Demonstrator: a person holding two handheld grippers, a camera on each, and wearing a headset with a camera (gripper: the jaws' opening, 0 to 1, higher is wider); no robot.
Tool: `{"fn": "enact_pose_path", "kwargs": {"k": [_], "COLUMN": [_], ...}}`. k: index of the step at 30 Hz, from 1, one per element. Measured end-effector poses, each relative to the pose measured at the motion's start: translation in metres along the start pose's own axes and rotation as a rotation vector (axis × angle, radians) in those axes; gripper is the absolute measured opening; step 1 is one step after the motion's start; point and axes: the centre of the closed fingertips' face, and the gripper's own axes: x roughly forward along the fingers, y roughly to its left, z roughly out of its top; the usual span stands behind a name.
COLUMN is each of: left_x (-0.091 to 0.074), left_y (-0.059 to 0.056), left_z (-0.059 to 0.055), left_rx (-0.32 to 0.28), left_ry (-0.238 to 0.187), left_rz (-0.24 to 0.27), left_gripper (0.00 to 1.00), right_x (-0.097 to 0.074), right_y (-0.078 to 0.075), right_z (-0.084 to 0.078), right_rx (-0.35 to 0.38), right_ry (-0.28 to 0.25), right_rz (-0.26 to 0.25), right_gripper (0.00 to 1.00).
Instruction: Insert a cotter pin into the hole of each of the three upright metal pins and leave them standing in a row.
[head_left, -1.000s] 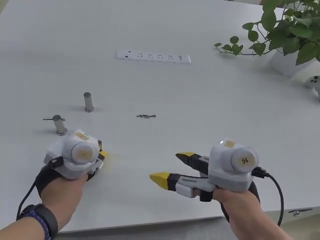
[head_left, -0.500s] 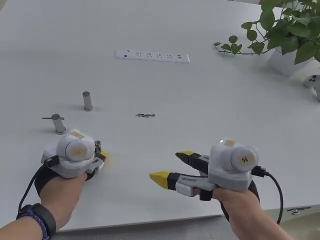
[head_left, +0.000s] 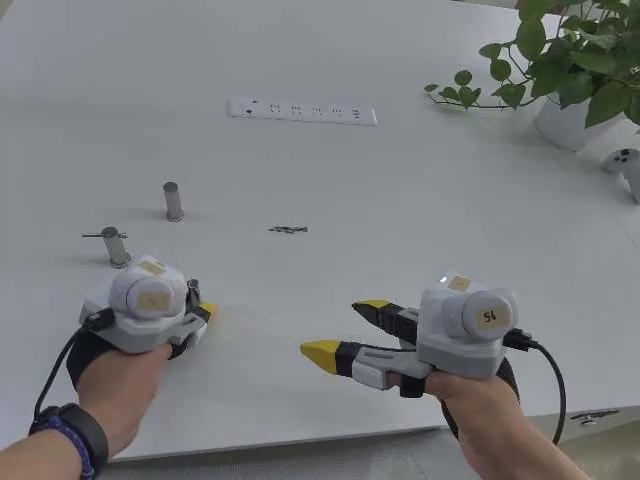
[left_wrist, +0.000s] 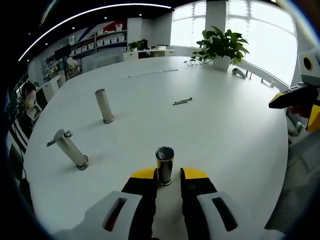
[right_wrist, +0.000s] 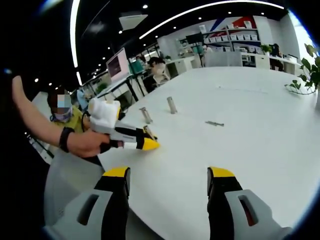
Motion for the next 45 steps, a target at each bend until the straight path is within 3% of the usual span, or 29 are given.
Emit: {"fn": "enact_pose_path", "kwargs": {"k": [13,22,45], "left_x": [-0.021,-0.035,-0.067], "left_y": [0.007,0.011,0.023], "left_z": [-0.008,-0.008,0.006], "left_rx": [0.009,0.031,0.05], "left_ry": [0.024,0.018,-0.04], "left_rz": [-0.031,-0.056,-0.095], "left_gripper": [0.22,0.24,0.33], "right_x": [0.002,0.006,0.018], "right_y": [0.001,0.002,-0.01], "right_z": [0.0,0.001,-0.002], "right_rx": [0.004,0.003,0.003], "right_ry": [-0.006,-0.005,0.028], "right_rz": [0.004,0.01,0.01], "right_gripper": [0.65,0.65,0.64]}}
